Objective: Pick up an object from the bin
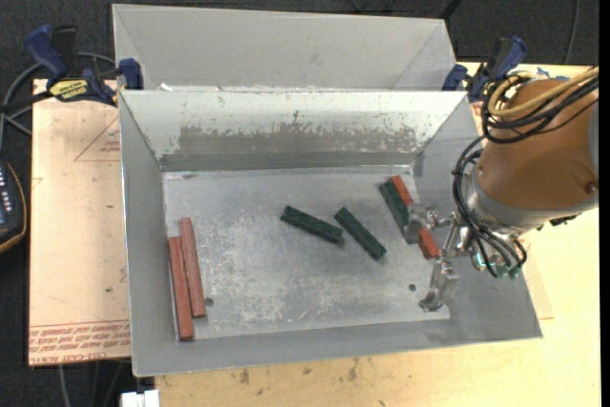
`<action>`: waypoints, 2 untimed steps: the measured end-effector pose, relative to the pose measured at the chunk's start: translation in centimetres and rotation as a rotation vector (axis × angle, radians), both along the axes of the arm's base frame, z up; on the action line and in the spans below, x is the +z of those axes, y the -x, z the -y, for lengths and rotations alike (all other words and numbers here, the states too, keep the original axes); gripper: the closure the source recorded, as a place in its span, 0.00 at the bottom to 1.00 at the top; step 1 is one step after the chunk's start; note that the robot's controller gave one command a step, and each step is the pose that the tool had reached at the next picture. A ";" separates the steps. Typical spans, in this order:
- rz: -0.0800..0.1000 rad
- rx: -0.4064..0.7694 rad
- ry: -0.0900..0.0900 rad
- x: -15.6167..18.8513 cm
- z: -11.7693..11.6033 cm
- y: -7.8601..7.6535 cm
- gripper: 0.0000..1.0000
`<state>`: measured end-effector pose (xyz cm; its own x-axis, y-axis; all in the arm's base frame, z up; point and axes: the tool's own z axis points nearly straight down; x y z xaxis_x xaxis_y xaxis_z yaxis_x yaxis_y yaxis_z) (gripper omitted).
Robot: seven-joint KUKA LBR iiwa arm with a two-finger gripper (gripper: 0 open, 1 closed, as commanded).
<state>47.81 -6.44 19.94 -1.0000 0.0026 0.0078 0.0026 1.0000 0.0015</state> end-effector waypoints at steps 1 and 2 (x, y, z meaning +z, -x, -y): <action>0.008 -0.087 -0.003 -6.0 -7.2 -6.1 0.00; 0.008 0.004 0.001 -13.3 -3.7 -12.1 0.00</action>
Offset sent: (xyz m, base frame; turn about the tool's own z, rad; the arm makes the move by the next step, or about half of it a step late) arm 0.0596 0.0665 -0.0561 0.0952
